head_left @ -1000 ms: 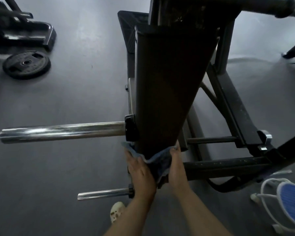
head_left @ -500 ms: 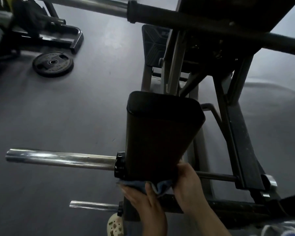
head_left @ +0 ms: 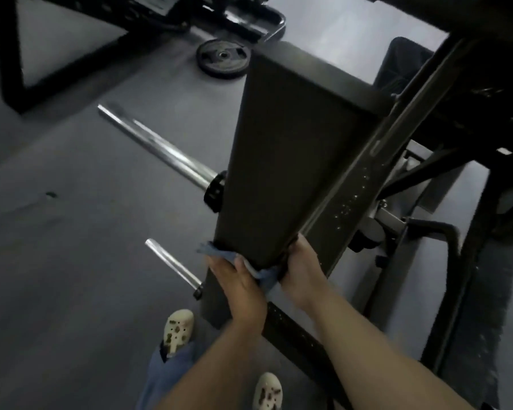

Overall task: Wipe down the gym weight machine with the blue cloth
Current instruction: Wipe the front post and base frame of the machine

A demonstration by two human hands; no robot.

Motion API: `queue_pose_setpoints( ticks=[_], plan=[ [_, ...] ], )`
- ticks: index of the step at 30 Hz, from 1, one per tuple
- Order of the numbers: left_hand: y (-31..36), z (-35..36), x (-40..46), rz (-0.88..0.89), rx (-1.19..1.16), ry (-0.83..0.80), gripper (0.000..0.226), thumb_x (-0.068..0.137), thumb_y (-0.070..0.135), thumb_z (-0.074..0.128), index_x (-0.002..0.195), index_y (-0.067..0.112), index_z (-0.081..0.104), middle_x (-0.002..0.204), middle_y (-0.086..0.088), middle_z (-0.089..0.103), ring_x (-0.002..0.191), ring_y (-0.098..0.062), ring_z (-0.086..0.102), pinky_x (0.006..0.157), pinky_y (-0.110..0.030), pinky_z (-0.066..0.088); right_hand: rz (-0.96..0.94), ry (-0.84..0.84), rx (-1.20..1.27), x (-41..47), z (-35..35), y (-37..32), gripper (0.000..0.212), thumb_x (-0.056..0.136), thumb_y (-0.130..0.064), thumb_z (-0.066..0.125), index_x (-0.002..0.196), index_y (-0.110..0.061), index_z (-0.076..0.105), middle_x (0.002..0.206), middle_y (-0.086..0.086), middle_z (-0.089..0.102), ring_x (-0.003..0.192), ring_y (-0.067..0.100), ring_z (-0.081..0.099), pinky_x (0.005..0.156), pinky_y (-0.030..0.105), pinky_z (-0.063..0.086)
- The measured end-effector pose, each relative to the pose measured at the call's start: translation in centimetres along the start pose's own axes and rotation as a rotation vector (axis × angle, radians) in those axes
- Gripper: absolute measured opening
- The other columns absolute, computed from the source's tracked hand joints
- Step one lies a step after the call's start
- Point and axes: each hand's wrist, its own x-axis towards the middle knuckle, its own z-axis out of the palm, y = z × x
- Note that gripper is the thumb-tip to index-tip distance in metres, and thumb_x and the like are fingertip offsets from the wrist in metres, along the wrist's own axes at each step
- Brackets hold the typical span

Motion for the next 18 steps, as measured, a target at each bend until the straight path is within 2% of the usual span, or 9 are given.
queue_pose_setpoints(
  ticks=[1, 4, 5, 6, 8, 9, 13, 16, 18],
  plan=[
    [-0.1, 0.2, -0.1, -0.023, -0.051, 0.011, 0.103, 0.073, 0.083, 0.029, 0.150, 0.017, 0.011, 0.154, -0.008, 0.021, 0.140, -0.024, 0.026, 0.116, -0.043, 0.021, -0.018, -0.007, -0.024, 0.2, -0.3, 0.0, 0.043, 0.098, -0.024, 0.034, 0.080, -0.012, 0.072, 0.078, 0.002, 0.074, 0.078, 0.015, 0.067, 0.074, 0.028, 0.055],
    [0.9, 1.1, -1.0, -0.047, -0.134, 0.054, 0.072, 0.095, 0.050, 0.028, 0.150, 0.015, -0.003, 0.158, -0.007, 0.006, 0.145, -0.021, 0.011, 0.118, -0.044, 0.011, -0.091, 0.009, -0.078, 0.5, -0.8, 0.0, 0.030, 0.091, -0.019, 0.039, 0.082, -0.008, 0.065, 0.089, 0.006, 0.068, 0.096, 0.021, 0.061, 0.090, 0.032, 0.049],
    [1.6, 1.4, -1.6, -0.027, -0.125, 0.053, 0.069, 0.097, 0.046, 0.026, 0.149, 0.014, -0.006, 0.158, -0.007, 0.001, 0.145, -0.020, 0.006, 0.119, -0.043, 0.008, -0.102, 0.000, -0.059, 0.3, -0.8, -0.2, 0.028, 0.089, -0.019, 0.040, 0.084, -0.007, 0.064, 0.095, 0.008, 0.067, 0.103, 0.024, 0.061, 0.096, 0.035, 0.047],
    [2.3, 1.7, -2.3, 0.031, -0.108, 0.049, 0.073, 0.096, 0.052, 0.024, 0.149, 0.013, -0.009, 0.158, -0.006, -0.004, 0.146, -0.018, 0.002, 0.119, -0.041, 0.005, -0.109, -0.016, -0.040, -0.1, -0.8, -0.6, 0.028, 0.089, -0.020, 0.040, 0.083, -0.007, 0.065, 0.097, 0.009, 0.067, 0.103, 0.024, 0.062, 0.095, 0.036, 0.048],
    [3.8, 2.2, -3.6, 0.221, -0.120, 0.059, 0.095, 0.082, 0.076, 0.018, 0.149, 0.014, -0.009, 0.158, -0.005, -0.008, 0.145, -0.014, -0.004, 0.119, -0.036, 0.001, -0.150, -0.048, 0.008, -0.9, -0.6, -1.9, 0.036, 0.092, -0.021, 0.038, 0.073, -0.010, 0.066, 0.088, 0.008, 0.070, 0.086, 0.020, 0.068, 0.078, 0.030, 0.055],
    [4.4, 2.5, -4.1, 0.313, -0.117, 0.053, 0.100, 0.078, 0.080, 0.015, 0.149, 0.014, -0.008, 0.158, -0.005, -0.007, 0.145, -0.014, -0.005, 0.119, -0.036, 0.000, -0.185, -0.072, 0.026, -1.3, -0.4, -2.7, 0.037, 0.094, -0.022, 0.036, 0.075, -0.012, 0.066, 0.084, 0.007, 0.071, 0.079, 0.018, 0.069, 0.070, 0.028, 0.055],
    [6.6, 3.6, -5.1, 0.575, 0.011, 0.076, 0.083, 0.085, 0.071, 0.010, 0.147, 0.017, -0.002, 0.158, -0.010, -0.001, 0.146, -0.019, -0.005, 0.119, -0.043, -0.001, -0.314, -0.108, -0.047, -1.8, 0.4, -4.9, 0.032, 0.096, -0.026, 0.035, 0.082, -0.014, 0.061, 0.078, 0.003, 0.068, 0.082, 0.017, 0.066, 0.074, 0.028, 0.055],
    [6.2, 3.7, -4.4, 0.692, 0.071, 0.110, 0.080, 0.088, 0.069, 0.013, 0.148, 0.017, -0.001, 0.157, -0.012, 0.001, 0.146, -0.023, -0.003, 0.117, -0.051, 0.003, -0.299, -0.104, -0.184, -0.7, 0.9, -5.4, 0.031, 0.098, -0.022, 0.034, 0.080, -0.013, 0.058, 0.060, -0.001, 0.067, 0.062, 0.010, 0.067, 0.062, 0.023, 0.055],
    [5.6, 3.2, -3.7, 0.725, 0.100, 0.088, 0.079, 0.088, 0.069, 0.014, 0.146, 0.019, -0.003, 0.157, -0.012, 0.000, 0.146, -0.023, -0.002, 0.117, -0.054, 0.005, -0.250, -0.106, -0.263, 0.3, 1.5, -5.4, 0.028, 0.098, -0.020, 0.035, 0.089, -0.007, 0.058, 0.071, 0.004, 0.069, 0.078, 0.019, 0.067, 0.070, 0.031, 0.054]
  ],
)
